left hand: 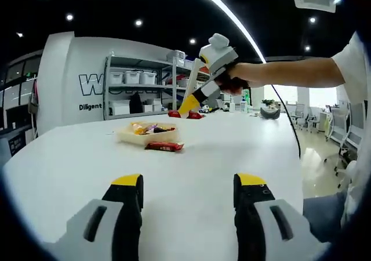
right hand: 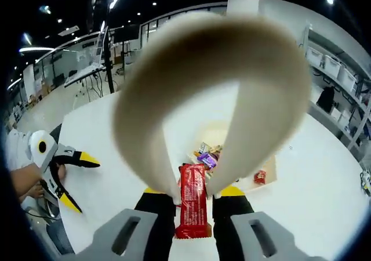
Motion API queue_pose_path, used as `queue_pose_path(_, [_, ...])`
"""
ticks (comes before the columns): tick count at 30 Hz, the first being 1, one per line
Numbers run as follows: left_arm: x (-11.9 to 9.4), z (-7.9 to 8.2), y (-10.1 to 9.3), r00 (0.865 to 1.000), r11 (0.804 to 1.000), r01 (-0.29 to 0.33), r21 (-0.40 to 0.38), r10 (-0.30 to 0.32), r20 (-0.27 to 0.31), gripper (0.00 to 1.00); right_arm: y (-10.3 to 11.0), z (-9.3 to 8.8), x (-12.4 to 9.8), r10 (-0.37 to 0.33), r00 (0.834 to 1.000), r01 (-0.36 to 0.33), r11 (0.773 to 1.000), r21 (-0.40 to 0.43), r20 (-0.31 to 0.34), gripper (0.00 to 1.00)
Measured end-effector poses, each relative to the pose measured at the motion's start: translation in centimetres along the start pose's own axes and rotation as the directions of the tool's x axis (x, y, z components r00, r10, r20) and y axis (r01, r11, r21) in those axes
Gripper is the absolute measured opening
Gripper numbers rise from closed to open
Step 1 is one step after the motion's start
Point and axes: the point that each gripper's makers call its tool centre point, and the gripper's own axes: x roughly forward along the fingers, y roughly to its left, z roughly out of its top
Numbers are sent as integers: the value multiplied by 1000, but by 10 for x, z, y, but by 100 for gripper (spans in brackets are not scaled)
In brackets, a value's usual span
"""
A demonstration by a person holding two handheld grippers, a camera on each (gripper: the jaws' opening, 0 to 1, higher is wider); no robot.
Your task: Place the target food into the container with the food tongs after gripping and lifting it, then release it inside without dropping or visibly crushing the food.
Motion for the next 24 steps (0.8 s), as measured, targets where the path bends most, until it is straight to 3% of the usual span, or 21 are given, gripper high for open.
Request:
queue_pose_path(7, [0, 1, 0, 1000, 1000, -4, 5, 4, 2, 62, -10, 5, 2, -11, 1000, 11, 1000, 18, 8, 18])
queue_pose_path(15, [0, 2, 0, 1000, 1000, -8, 9, 8, 4, 62, -38, 8, 17, -61, 998, 61, 998, 20, 6, 18])
queue_pose_path(19, [0, 1, 0, 1000, 1000, -9, 13, 9, 0, 62, -45, 6, 25, -51, 999, 51, 995, 81, 3, 19])
queue_pose_path(24, [1, 1, 0, 1000, 1000, -9, 16, 9, -4, 62, -59, 3, 40, -63, 998, 64, 993, 96, -16, 19])
